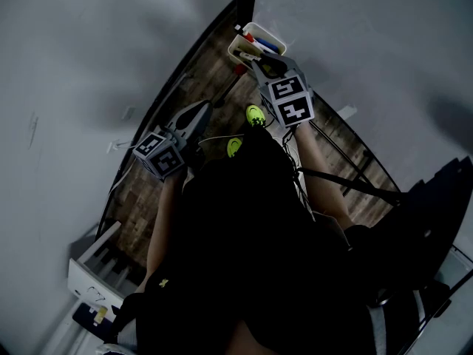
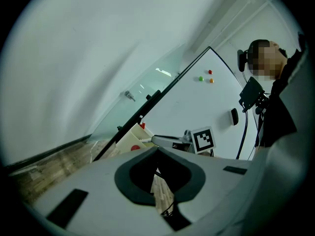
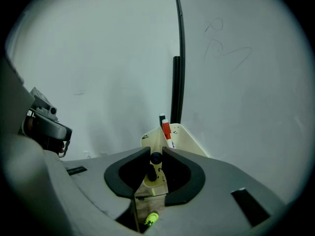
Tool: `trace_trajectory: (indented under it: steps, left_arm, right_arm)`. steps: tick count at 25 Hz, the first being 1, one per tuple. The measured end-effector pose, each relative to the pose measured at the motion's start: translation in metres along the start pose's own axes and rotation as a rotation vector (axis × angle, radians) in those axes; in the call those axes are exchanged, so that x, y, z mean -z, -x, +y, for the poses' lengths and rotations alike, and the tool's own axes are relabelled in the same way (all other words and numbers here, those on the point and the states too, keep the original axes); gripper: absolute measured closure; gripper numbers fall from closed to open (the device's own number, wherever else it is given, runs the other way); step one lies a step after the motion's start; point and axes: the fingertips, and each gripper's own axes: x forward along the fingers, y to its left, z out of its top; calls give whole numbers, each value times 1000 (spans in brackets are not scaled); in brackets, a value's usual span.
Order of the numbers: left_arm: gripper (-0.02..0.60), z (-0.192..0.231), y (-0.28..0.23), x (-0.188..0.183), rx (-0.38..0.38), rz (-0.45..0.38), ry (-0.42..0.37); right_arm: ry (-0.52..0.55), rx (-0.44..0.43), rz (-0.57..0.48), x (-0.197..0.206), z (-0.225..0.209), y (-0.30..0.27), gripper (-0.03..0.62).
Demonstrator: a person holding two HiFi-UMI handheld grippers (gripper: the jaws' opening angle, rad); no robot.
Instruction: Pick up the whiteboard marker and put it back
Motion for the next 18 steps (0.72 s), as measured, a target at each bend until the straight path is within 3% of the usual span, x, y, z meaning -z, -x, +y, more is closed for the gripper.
trace_trajectory:
  steps: [8, 14, 18]
  left_arm:
    - [568, 0, 1, 0, -1, 9, 5]
    - [568, -1, 3, -4, 8, 1, 3]
    - [568, -4, 11, -3, 24, -3, -17]
  right_arm:
    - [-10, 32, 11, 6, -8, -2, 508]
    - [-22, 19, 16, 7, -3, 0, 448]
    - [-4, 34, 5, 5, 1, 7, 445]
